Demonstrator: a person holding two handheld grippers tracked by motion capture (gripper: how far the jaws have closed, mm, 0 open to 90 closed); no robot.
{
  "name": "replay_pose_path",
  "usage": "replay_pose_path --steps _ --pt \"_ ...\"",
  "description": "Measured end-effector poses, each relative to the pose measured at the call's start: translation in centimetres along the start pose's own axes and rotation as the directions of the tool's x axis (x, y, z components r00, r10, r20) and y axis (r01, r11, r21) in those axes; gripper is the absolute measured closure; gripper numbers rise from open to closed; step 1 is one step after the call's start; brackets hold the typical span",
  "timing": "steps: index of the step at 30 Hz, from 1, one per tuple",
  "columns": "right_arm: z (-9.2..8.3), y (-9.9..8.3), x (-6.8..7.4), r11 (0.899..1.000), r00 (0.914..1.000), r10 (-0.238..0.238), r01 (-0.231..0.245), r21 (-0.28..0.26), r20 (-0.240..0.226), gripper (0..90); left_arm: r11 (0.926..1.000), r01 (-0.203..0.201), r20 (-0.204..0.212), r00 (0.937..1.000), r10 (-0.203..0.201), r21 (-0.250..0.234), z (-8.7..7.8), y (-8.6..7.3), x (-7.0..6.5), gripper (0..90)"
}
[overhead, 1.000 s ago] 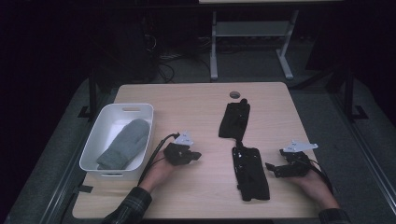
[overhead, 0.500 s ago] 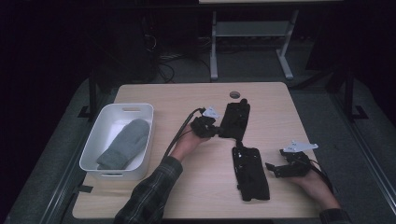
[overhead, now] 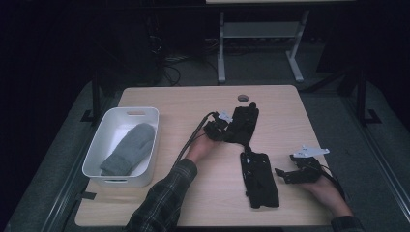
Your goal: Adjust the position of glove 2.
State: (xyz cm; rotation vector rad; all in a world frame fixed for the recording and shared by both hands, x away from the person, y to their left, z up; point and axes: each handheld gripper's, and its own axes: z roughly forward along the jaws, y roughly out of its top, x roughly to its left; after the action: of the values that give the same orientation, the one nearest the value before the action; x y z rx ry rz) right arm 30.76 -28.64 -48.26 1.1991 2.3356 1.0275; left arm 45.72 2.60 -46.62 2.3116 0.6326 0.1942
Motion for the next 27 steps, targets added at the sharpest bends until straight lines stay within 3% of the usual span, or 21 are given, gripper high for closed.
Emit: replay_pose_path --steps 7,15,27 --pt "0.0 0.0 0.0 1.000 1.0000 0.001 -0.001 0.001 0.001 13.8 0.9979 0.062 0.002 0.9981 -0.062 -0.021 -1.9 -2.2 -0.1 89.4" --pt "0.0 0.0 0.0 1.000 1.0000 0.001 -0.001 0.001 0.002 13.8 0.9988 0.048 0.004 0.9988 -0.048 0.008 -3.7 -3.8 -0.8 89.4" --pt "0.0 0.0 0.0 1.000 1.0000 0.000 0.000 0.001 0.005 13.8 0.9992 0.008 0.049 0.9987 -0.010 0.040 -6.7 -6.6 -3.6 89.4"
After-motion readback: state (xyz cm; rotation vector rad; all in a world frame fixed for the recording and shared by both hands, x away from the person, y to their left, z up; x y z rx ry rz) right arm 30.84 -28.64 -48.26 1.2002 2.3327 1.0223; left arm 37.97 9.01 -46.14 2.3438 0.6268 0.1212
